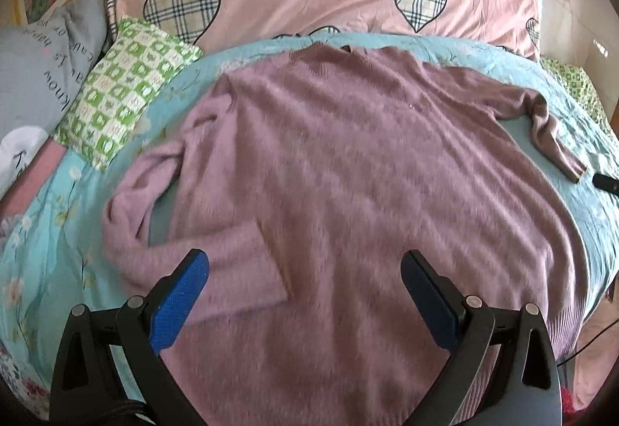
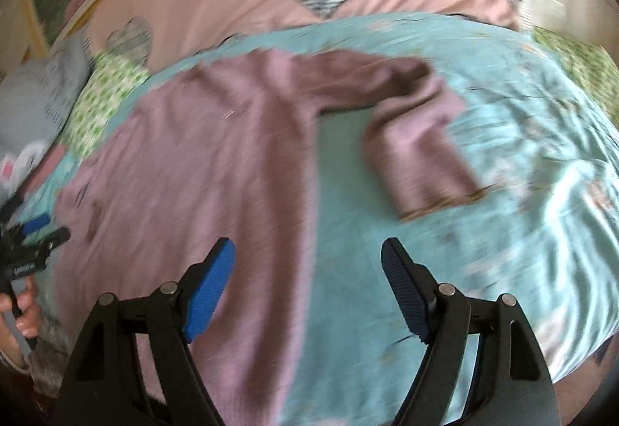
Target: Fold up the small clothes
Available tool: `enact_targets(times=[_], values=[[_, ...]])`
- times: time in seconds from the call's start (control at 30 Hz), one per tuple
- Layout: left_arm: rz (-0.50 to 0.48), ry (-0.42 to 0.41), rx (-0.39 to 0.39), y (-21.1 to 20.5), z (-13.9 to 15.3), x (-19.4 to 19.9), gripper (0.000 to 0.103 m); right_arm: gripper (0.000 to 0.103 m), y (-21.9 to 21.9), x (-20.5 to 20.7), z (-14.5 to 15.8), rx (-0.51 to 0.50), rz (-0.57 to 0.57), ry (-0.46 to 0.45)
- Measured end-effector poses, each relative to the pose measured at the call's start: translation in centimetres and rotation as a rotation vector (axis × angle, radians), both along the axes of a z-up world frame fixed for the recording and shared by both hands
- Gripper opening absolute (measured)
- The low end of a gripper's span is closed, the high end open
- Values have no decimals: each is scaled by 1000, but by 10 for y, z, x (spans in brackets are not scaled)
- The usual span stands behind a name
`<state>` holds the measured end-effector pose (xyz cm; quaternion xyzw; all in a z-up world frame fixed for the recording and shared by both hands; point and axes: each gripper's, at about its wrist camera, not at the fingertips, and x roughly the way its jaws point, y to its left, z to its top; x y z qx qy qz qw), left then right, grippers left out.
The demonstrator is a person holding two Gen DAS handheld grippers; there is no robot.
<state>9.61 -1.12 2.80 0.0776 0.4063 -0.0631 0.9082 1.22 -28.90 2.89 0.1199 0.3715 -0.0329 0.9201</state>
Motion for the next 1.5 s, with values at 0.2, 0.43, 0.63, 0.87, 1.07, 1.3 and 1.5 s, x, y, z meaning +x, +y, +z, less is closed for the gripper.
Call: enact_targets(times=[0.2, 0.43, 0.63, 0.87, 1.07, 1.3, 1.5], values=[[-9, 11, -1, -11, 2, 29, 100, 79, -67, 20, 3, 58, -136, 14], [-2, 33, -33, -20, 3, 57, 100, 47, -112, 55, -22, 80, -201, 126], [-10, 46, -29, -25, -2, 72, 100, 5, -109, 65, -28, 71, -188, 136], [-12, 30, -48, -19, 1, 80, 100, 5, -74, 90, 51, 58, -72, -72], [-8, 43, -108, 1, -1, 96, 100, 5, 0, 161, 86, 161, 172, -127], [4, 72, -166, 36, -6, 118, 100, 5, 128, 256, 47, 281, 444, 2], [-3, 114, -207, 55, -15, 144, 100, 5, 207, 302, -10, 349, 587, 157]])
